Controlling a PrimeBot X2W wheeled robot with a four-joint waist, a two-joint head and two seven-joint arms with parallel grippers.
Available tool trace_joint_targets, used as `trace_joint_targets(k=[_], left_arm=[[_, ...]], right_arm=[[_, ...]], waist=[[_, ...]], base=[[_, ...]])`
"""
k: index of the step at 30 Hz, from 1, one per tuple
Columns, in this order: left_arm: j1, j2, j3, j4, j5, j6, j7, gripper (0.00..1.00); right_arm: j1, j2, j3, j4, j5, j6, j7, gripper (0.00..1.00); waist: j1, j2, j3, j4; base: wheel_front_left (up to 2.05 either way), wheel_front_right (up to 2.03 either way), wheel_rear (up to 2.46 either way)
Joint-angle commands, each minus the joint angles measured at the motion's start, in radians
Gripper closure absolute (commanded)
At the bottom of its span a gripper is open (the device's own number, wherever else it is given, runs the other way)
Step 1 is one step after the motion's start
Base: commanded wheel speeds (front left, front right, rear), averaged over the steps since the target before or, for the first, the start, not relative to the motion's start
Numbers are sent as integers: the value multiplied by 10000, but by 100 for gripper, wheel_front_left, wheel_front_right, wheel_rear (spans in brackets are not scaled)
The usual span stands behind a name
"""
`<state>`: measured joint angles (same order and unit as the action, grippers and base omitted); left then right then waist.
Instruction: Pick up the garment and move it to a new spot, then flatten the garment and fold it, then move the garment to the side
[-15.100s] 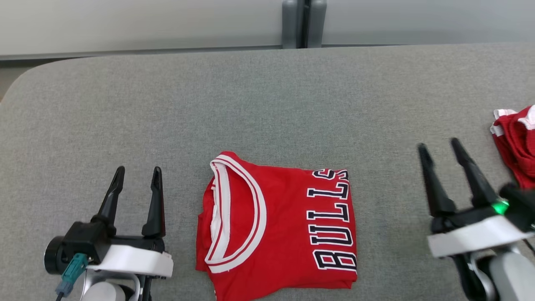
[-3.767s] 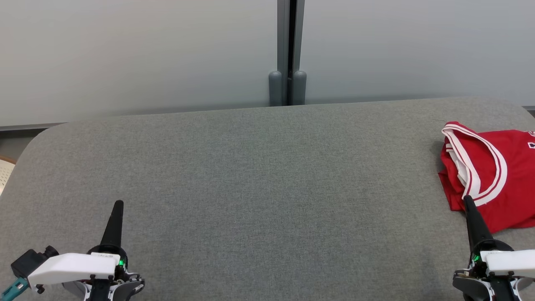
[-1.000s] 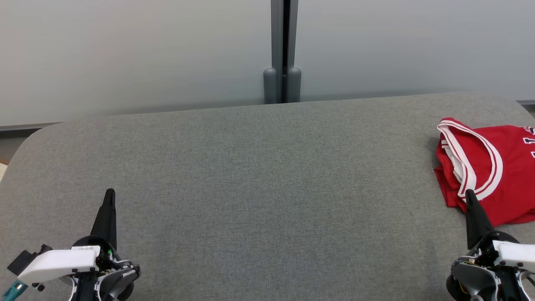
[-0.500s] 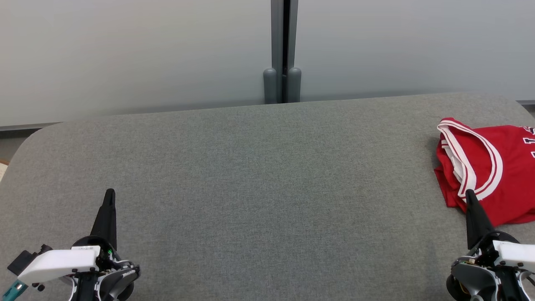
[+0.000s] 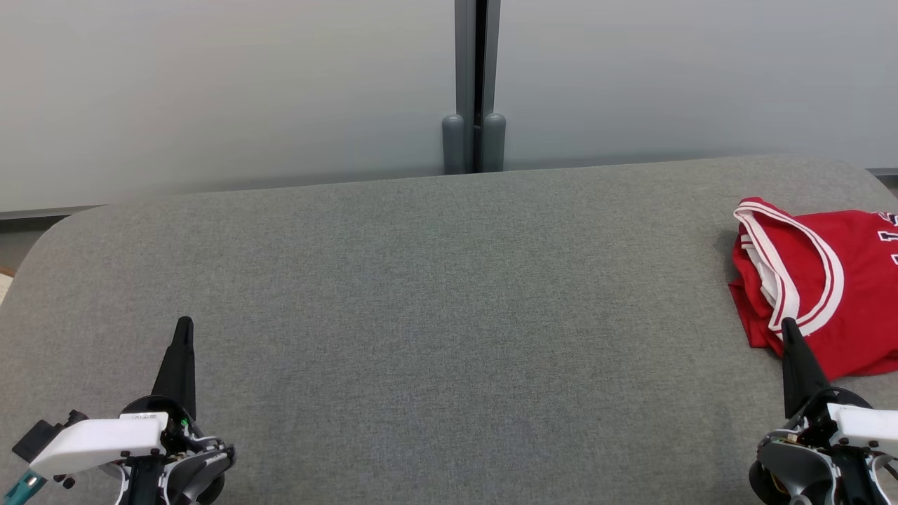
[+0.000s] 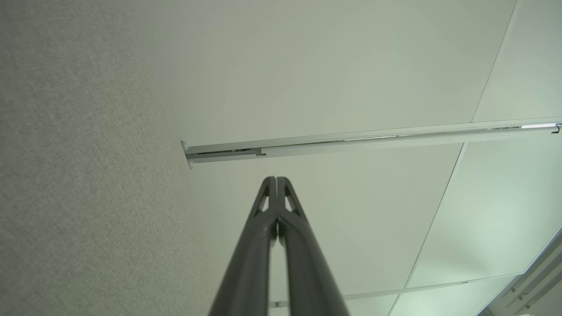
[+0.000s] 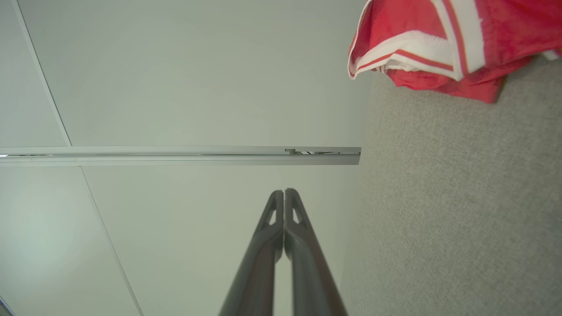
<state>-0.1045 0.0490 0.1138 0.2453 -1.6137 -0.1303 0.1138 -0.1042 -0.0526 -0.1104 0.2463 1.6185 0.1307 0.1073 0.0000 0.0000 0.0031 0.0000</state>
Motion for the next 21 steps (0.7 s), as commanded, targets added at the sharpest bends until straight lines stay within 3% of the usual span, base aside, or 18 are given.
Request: trace_joint_targets(k=[1,21], left_arm=[[-94,17,41,10,11,-41,26,100],[-95,16,46,9,17,-41,30,100]], right_arm=[[-102,-11,-4,16,-46,0,55,100],[-104,-3,-20,17,-56,0,53,100]], waist=[[0,0,0,0],[0,0,0,0]], base=[[0,0,0],[0,0,0]])
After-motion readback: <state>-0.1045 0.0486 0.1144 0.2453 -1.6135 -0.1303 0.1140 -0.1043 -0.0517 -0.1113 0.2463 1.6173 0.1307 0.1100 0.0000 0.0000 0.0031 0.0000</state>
